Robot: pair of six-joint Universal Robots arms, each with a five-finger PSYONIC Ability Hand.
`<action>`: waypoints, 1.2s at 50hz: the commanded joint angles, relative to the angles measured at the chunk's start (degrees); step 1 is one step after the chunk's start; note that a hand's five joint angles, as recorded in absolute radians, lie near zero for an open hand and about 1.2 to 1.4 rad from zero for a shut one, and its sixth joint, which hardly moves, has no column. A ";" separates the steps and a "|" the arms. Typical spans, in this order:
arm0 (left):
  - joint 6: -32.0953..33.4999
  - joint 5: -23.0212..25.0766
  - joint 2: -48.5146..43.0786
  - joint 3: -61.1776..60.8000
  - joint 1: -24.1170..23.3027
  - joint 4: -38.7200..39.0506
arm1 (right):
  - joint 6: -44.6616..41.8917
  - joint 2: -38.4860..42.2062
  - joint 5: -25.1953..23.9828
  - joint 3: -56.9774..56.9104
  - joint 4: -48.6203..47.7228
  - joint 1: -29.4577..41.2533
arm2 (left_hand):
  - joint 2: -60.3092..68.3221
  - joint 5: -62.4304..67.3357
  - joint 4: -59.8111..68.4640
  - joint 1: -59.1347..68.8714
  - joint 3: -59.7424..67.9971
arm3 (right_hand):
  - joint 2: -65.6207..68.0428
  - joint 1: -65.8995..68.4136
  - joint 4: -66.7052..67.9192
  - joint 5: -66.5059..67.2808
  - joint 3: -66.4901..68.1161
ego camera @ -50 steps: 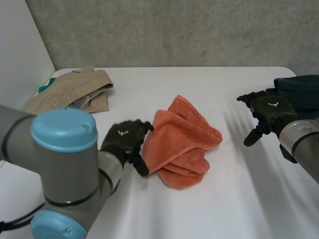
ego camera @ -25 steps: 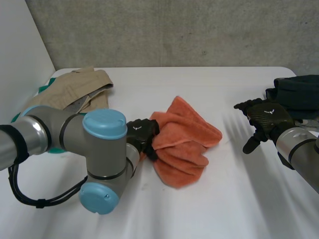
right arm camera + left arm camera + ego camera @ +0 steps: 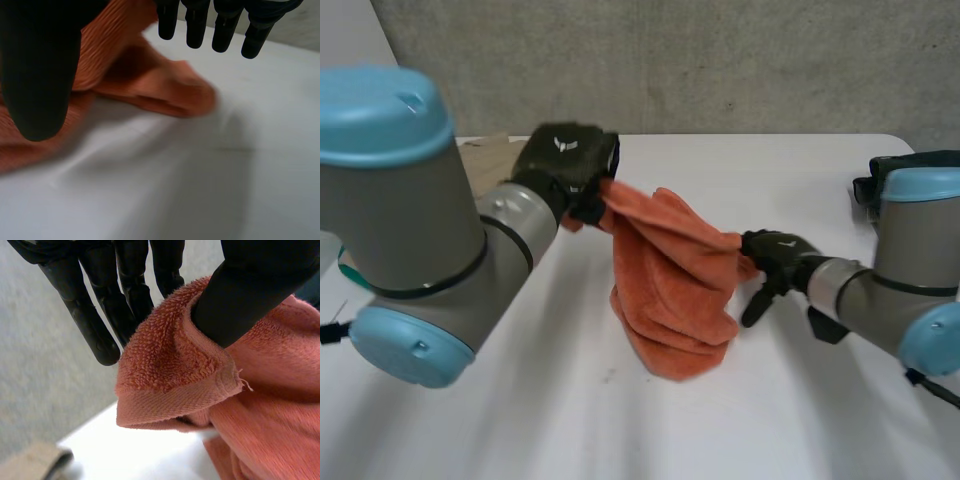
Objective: Fold the laundry.
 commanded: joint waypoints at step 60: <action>2.05 10.04 11.18 -10.99 11.96 11.05 | -30.85 -10.53 7.78 -11.45 4.39 1.03 | 11.72 12.94 11.54 14.60 12.67 | -1.25 -2.16 -1.46 -2.02 -1.38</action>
